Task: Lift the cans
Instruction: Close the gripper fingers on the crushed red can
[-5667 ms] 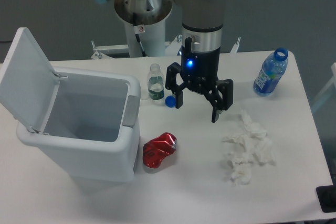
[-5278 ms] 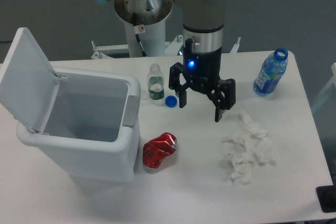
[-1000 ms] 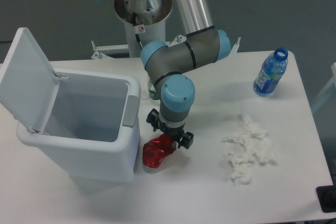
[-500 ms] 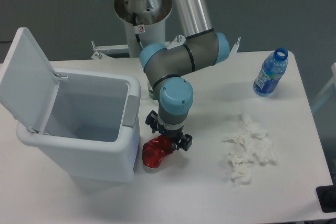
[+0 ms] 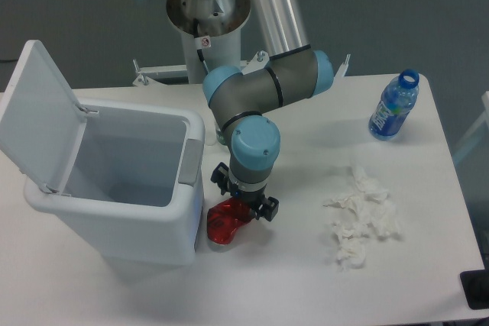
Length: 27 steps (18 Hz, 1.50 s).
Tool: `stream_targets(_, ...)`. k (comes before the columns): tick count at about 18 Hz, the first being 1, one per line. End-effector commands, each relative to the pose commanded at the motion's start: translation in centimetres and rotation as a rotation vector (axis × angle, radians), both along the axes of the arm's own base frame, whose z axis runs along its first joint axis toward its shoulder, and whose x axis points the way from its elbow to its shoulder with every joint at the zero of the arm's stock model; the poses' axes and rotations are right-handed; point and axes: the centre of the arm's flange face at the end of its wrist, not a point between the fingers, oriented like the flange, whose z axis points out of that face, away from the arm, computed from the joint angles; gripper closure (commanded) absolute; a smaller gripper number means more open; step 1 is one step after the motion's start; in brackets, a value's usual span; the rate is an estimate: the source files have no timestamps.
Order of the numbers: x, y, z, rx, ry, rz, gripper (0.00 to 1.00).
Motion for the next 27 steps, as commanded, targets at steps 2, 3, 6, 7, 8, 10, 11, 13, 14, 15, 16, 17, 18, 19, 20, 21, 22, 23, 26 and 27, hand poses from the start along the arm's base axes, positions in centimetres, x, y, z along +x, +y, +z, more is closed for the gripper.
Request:
stream_targets(2,0.02,-0.01,0.08,0.000,0.000,0.000,0.00)
stream_targets(3,0.01,-0.03,0.08,-0.001,0.001,-0.002,0.00)
stream_targets(6,0.04,-0.06,0.02,-0.002,0.000,-0.003,0.00)
stream_targets(7,0.04,-0.06,0.02,-0.002,0.000,-0.002,0.00)
stream_targets(8,0.04,-0.06,0.02,-0.002,0.000,-0.002,0.00)
stream_targets(10,0.03,-0.07,0.01,-0.003,0.001,-0.003,0.00)
stream_targets(11,0.07,-0.11,-0.05,-0.004,0.000,-0.003,0.00)
stream_targets(13,0.02,-0.08,-0.08,-0.005,0.001,-0.002,0.00)
stream_targets(14,0.02,-0.08,-0.08,-0.005,0.001,-0.002,0.00)
stream_targets(15,0.02,-0.08,-0.08,-0.005,0.001,-0.002,0.00)
stream_targets(16,0.00,-0.07,-0.16,-0.005,0.001,-0.002,0.00)
stream_targets(17,0.00,-0.09,-0.27,-0.009,0.000,-0.002,0.00)
stream_targets(18,-0.10,-0.09,-0.29,-0.013,0.006,-0.002,0.01)
stream_targets(19,-0.17,-0.24,-0.35,-0.025,0.015,-0.002,0.03)
stream_targets(20,-0.15,-0.25,-0.45,-0.033,0.020,-0.002,0.04)
stream_targets(21,-0.21,-0.24,-0.39,-0.035,0.023,-0.001,0.04)
stream_targets(22,-0.17,-0.27,-0.45,-0.036,0.022,-0.001,0.04)
stream_targets(23,-0.22,-0.23,-0.38,-0.034,0.025,-0.001,0.04)
stream_targets(26,-0.22,-0.23,-0.38,-0.034,0.025,-0.001,0.04)
stream_targets(27,-0.24,-0.22,-0.36,-0.033,0.026,0.001,0.04)
